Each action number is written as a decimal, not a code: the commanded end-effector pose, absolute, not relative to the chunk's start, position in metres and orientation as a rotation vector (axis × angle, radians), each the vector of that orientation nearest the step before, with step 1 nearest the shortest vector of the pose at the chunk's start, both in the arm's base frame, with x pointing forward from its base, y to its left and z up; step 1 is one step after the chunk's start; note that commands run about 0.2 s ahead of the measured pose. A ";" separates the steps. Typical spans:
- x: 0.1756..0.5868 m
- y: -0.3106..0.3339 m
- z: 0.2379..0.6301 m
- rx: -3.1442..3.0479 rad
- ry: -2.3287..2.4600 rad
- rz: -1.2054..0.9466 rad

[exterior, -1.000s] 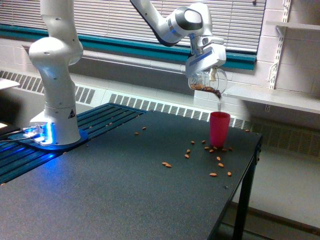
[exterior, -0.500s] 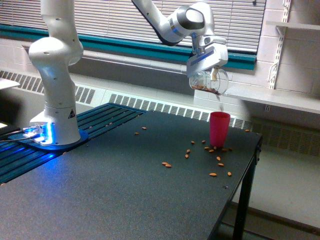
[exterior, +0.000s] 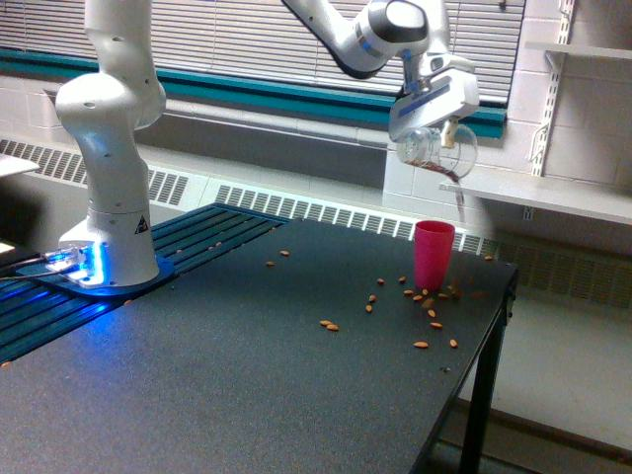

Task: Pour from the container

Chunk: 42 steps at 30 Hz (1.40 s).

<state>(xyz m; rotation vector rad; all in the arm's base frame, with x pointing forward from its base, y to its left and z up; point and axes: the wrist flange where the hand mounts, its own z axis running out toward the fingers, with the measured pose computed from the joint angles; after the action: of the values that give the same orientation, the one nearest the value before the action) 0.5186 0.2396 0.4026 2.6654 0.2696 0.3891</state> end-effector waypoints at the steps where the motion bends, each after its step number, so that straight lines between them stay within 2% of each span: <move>1: 0.529 0.234 0.411 2.656 0.327 0.365; 14: 0.530 0.228 0.432 2.673 0.311 0.401; 42: 0.485 0.260 0.404 2.683 0.360 0.361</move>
<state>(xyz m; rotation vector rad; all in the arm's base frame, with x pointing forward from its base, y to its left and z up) 0.4925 0.2544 0.3994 2.6758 0.3778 0.3373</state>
